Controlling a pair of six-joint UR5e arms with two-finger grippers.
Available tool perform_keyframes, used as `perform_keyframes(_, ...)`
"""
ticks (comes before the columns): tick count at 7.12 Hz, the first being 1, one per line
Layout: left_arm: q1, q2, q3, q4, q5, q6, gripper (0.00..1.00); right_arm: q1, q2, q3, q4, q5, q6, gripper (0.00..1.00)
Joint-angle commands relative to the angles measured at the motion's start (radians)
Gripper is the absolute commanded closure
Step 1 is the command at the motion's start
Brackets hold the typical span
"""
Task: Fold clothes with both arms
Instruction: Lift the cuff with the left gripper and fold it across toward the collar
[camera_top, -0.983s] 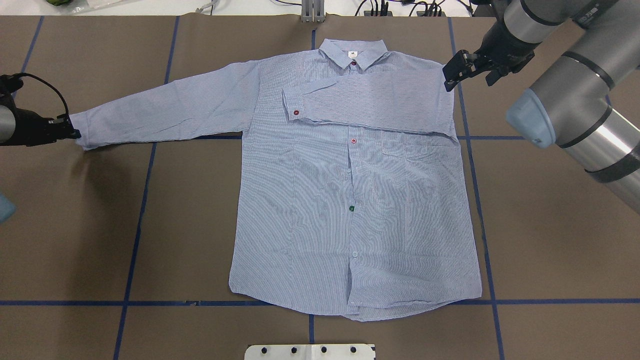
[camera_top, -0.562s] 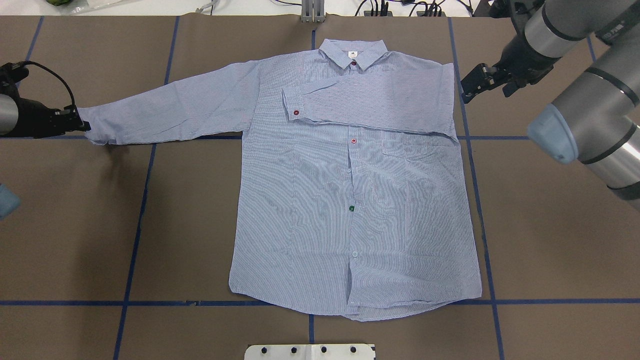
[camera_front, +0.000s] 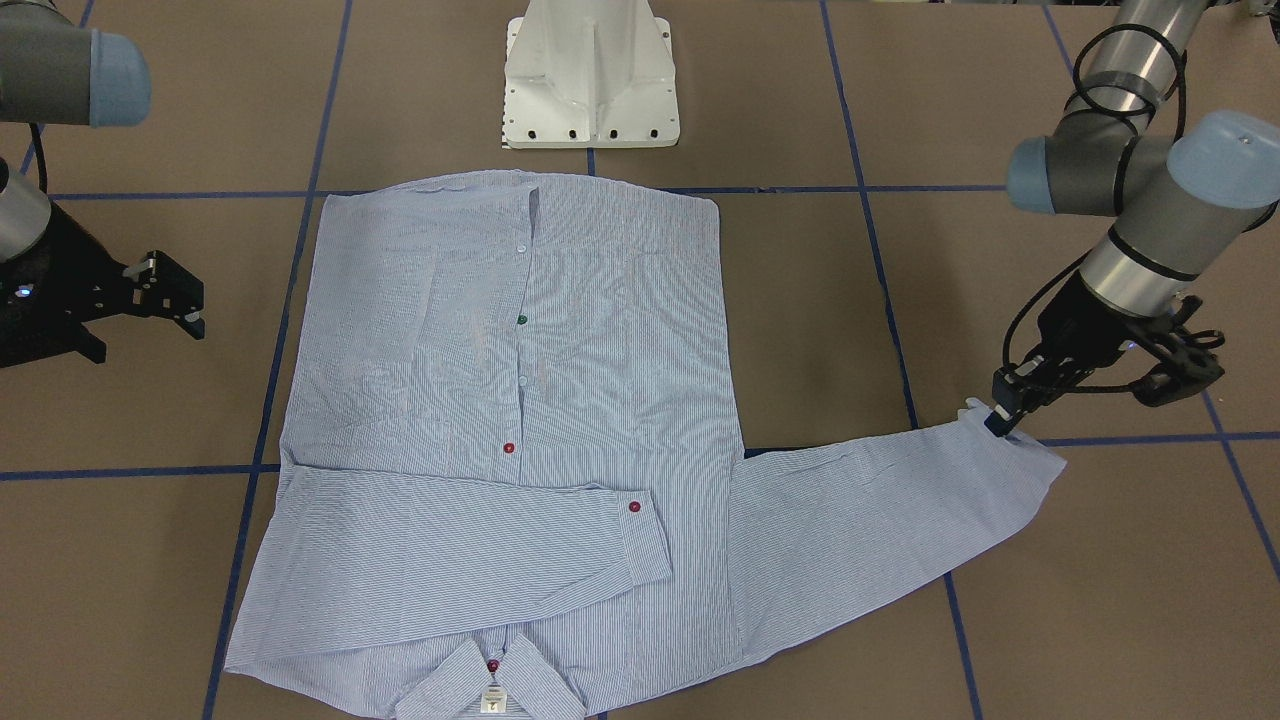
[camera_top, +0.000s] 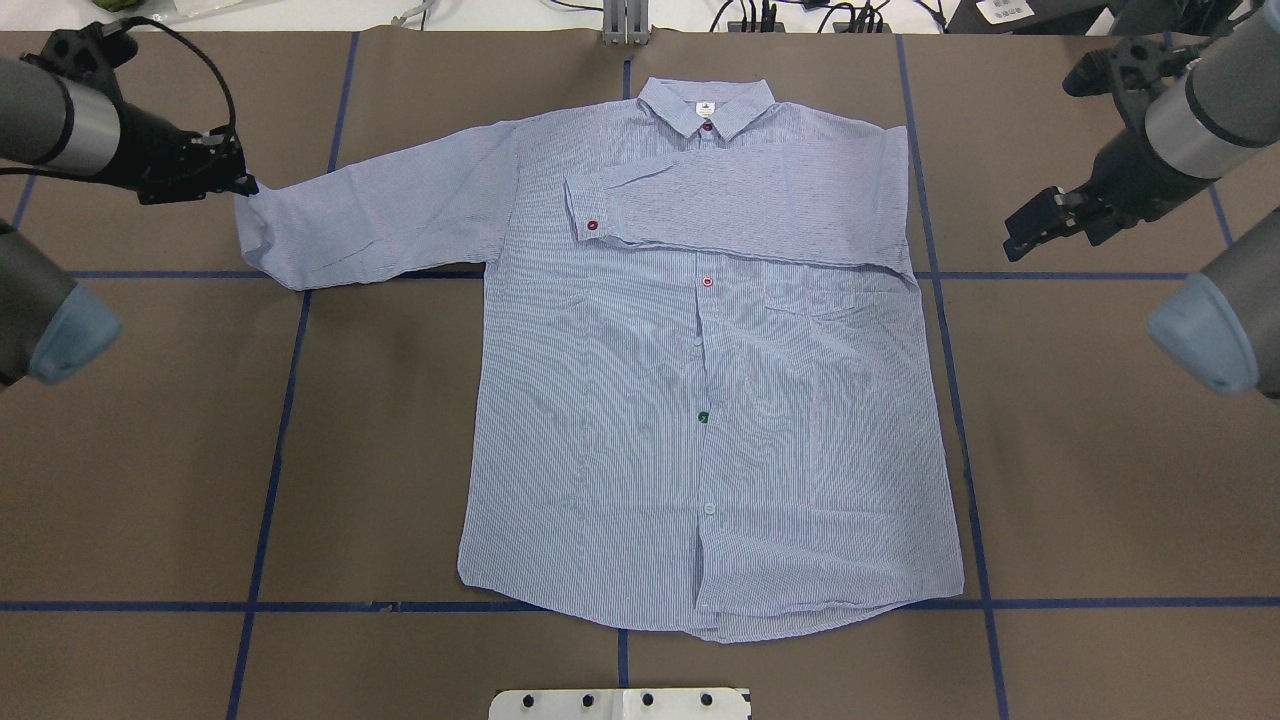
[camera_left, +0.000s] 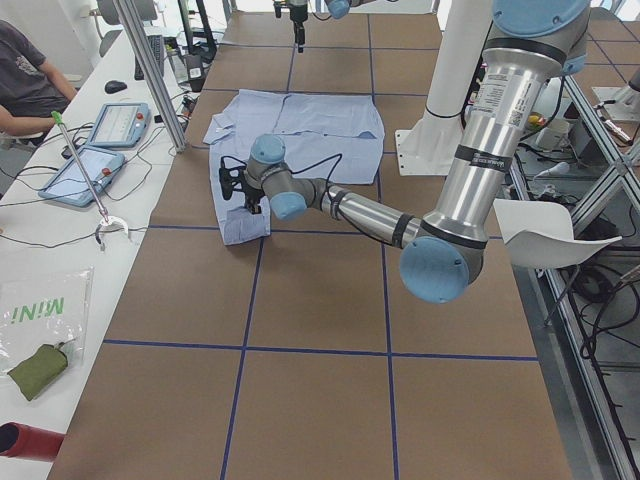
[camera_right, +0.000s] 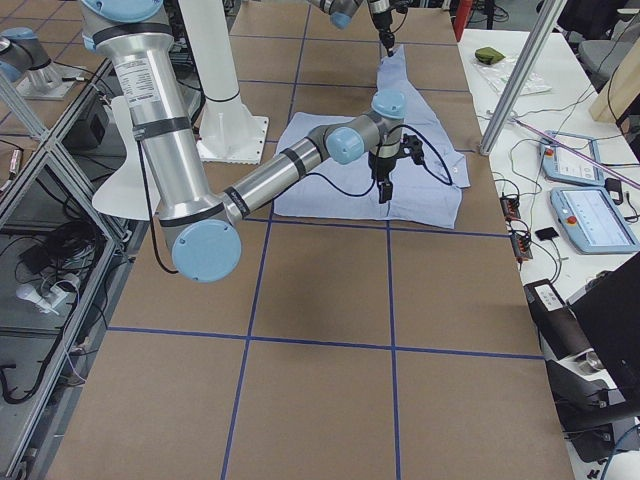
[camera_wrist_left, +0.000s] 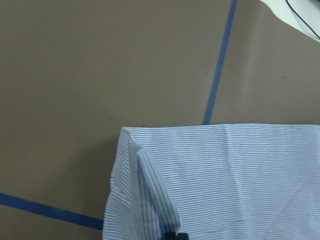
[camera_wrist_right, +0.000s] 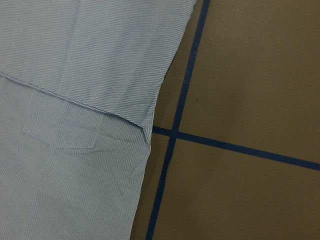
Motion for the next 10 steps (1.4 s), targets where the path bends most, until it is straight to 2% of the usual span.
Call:
perform_keyframes(1,0.034,-0.179,0.001,0.171,0.003,-0.09,1.0,0.011,-0.114,0.052,-0.001,0.0,-0.003,0.0)
perform_keyframes(2,0.095,-0.261,0.035,0.172,0.033,-0.184,1.0,0.037,-0.148,0.054,0.002,0.0,-0.029,0.0)
perform_keyframes(3,0.129,-0.367,0.108,0.172,0.05,-0.258,1.0,0.068,-0.189,0.048,0.003,0.0,-0.131,0.0)
perform_keyframes(5,0.154,-0.596,0.283,0.159,0.047,-0.375,1.0,0.137,-0.234,0.043,0.0,0.003,-0.257,0.0)
perform_keyframes(6,0.162,-0.659,0.311,0.155,0.046,-0.418,1.0,0.143,-0.239,0.041,-0.001,0.003,-0.26,0.0)
perform_keyframes(8,0.192,-0.728,0.314,0.155,0.046,-0.456,1.0,0.145,-0.24,0.04,0.0,0.003,-0.26,0.0)
perform_keyframes(10,0.22,-0.745,0.314,0.153,0.046,-0.469,1.0,0.145,-0.24,0.038,0.0,0.003,-0.26,0.0)
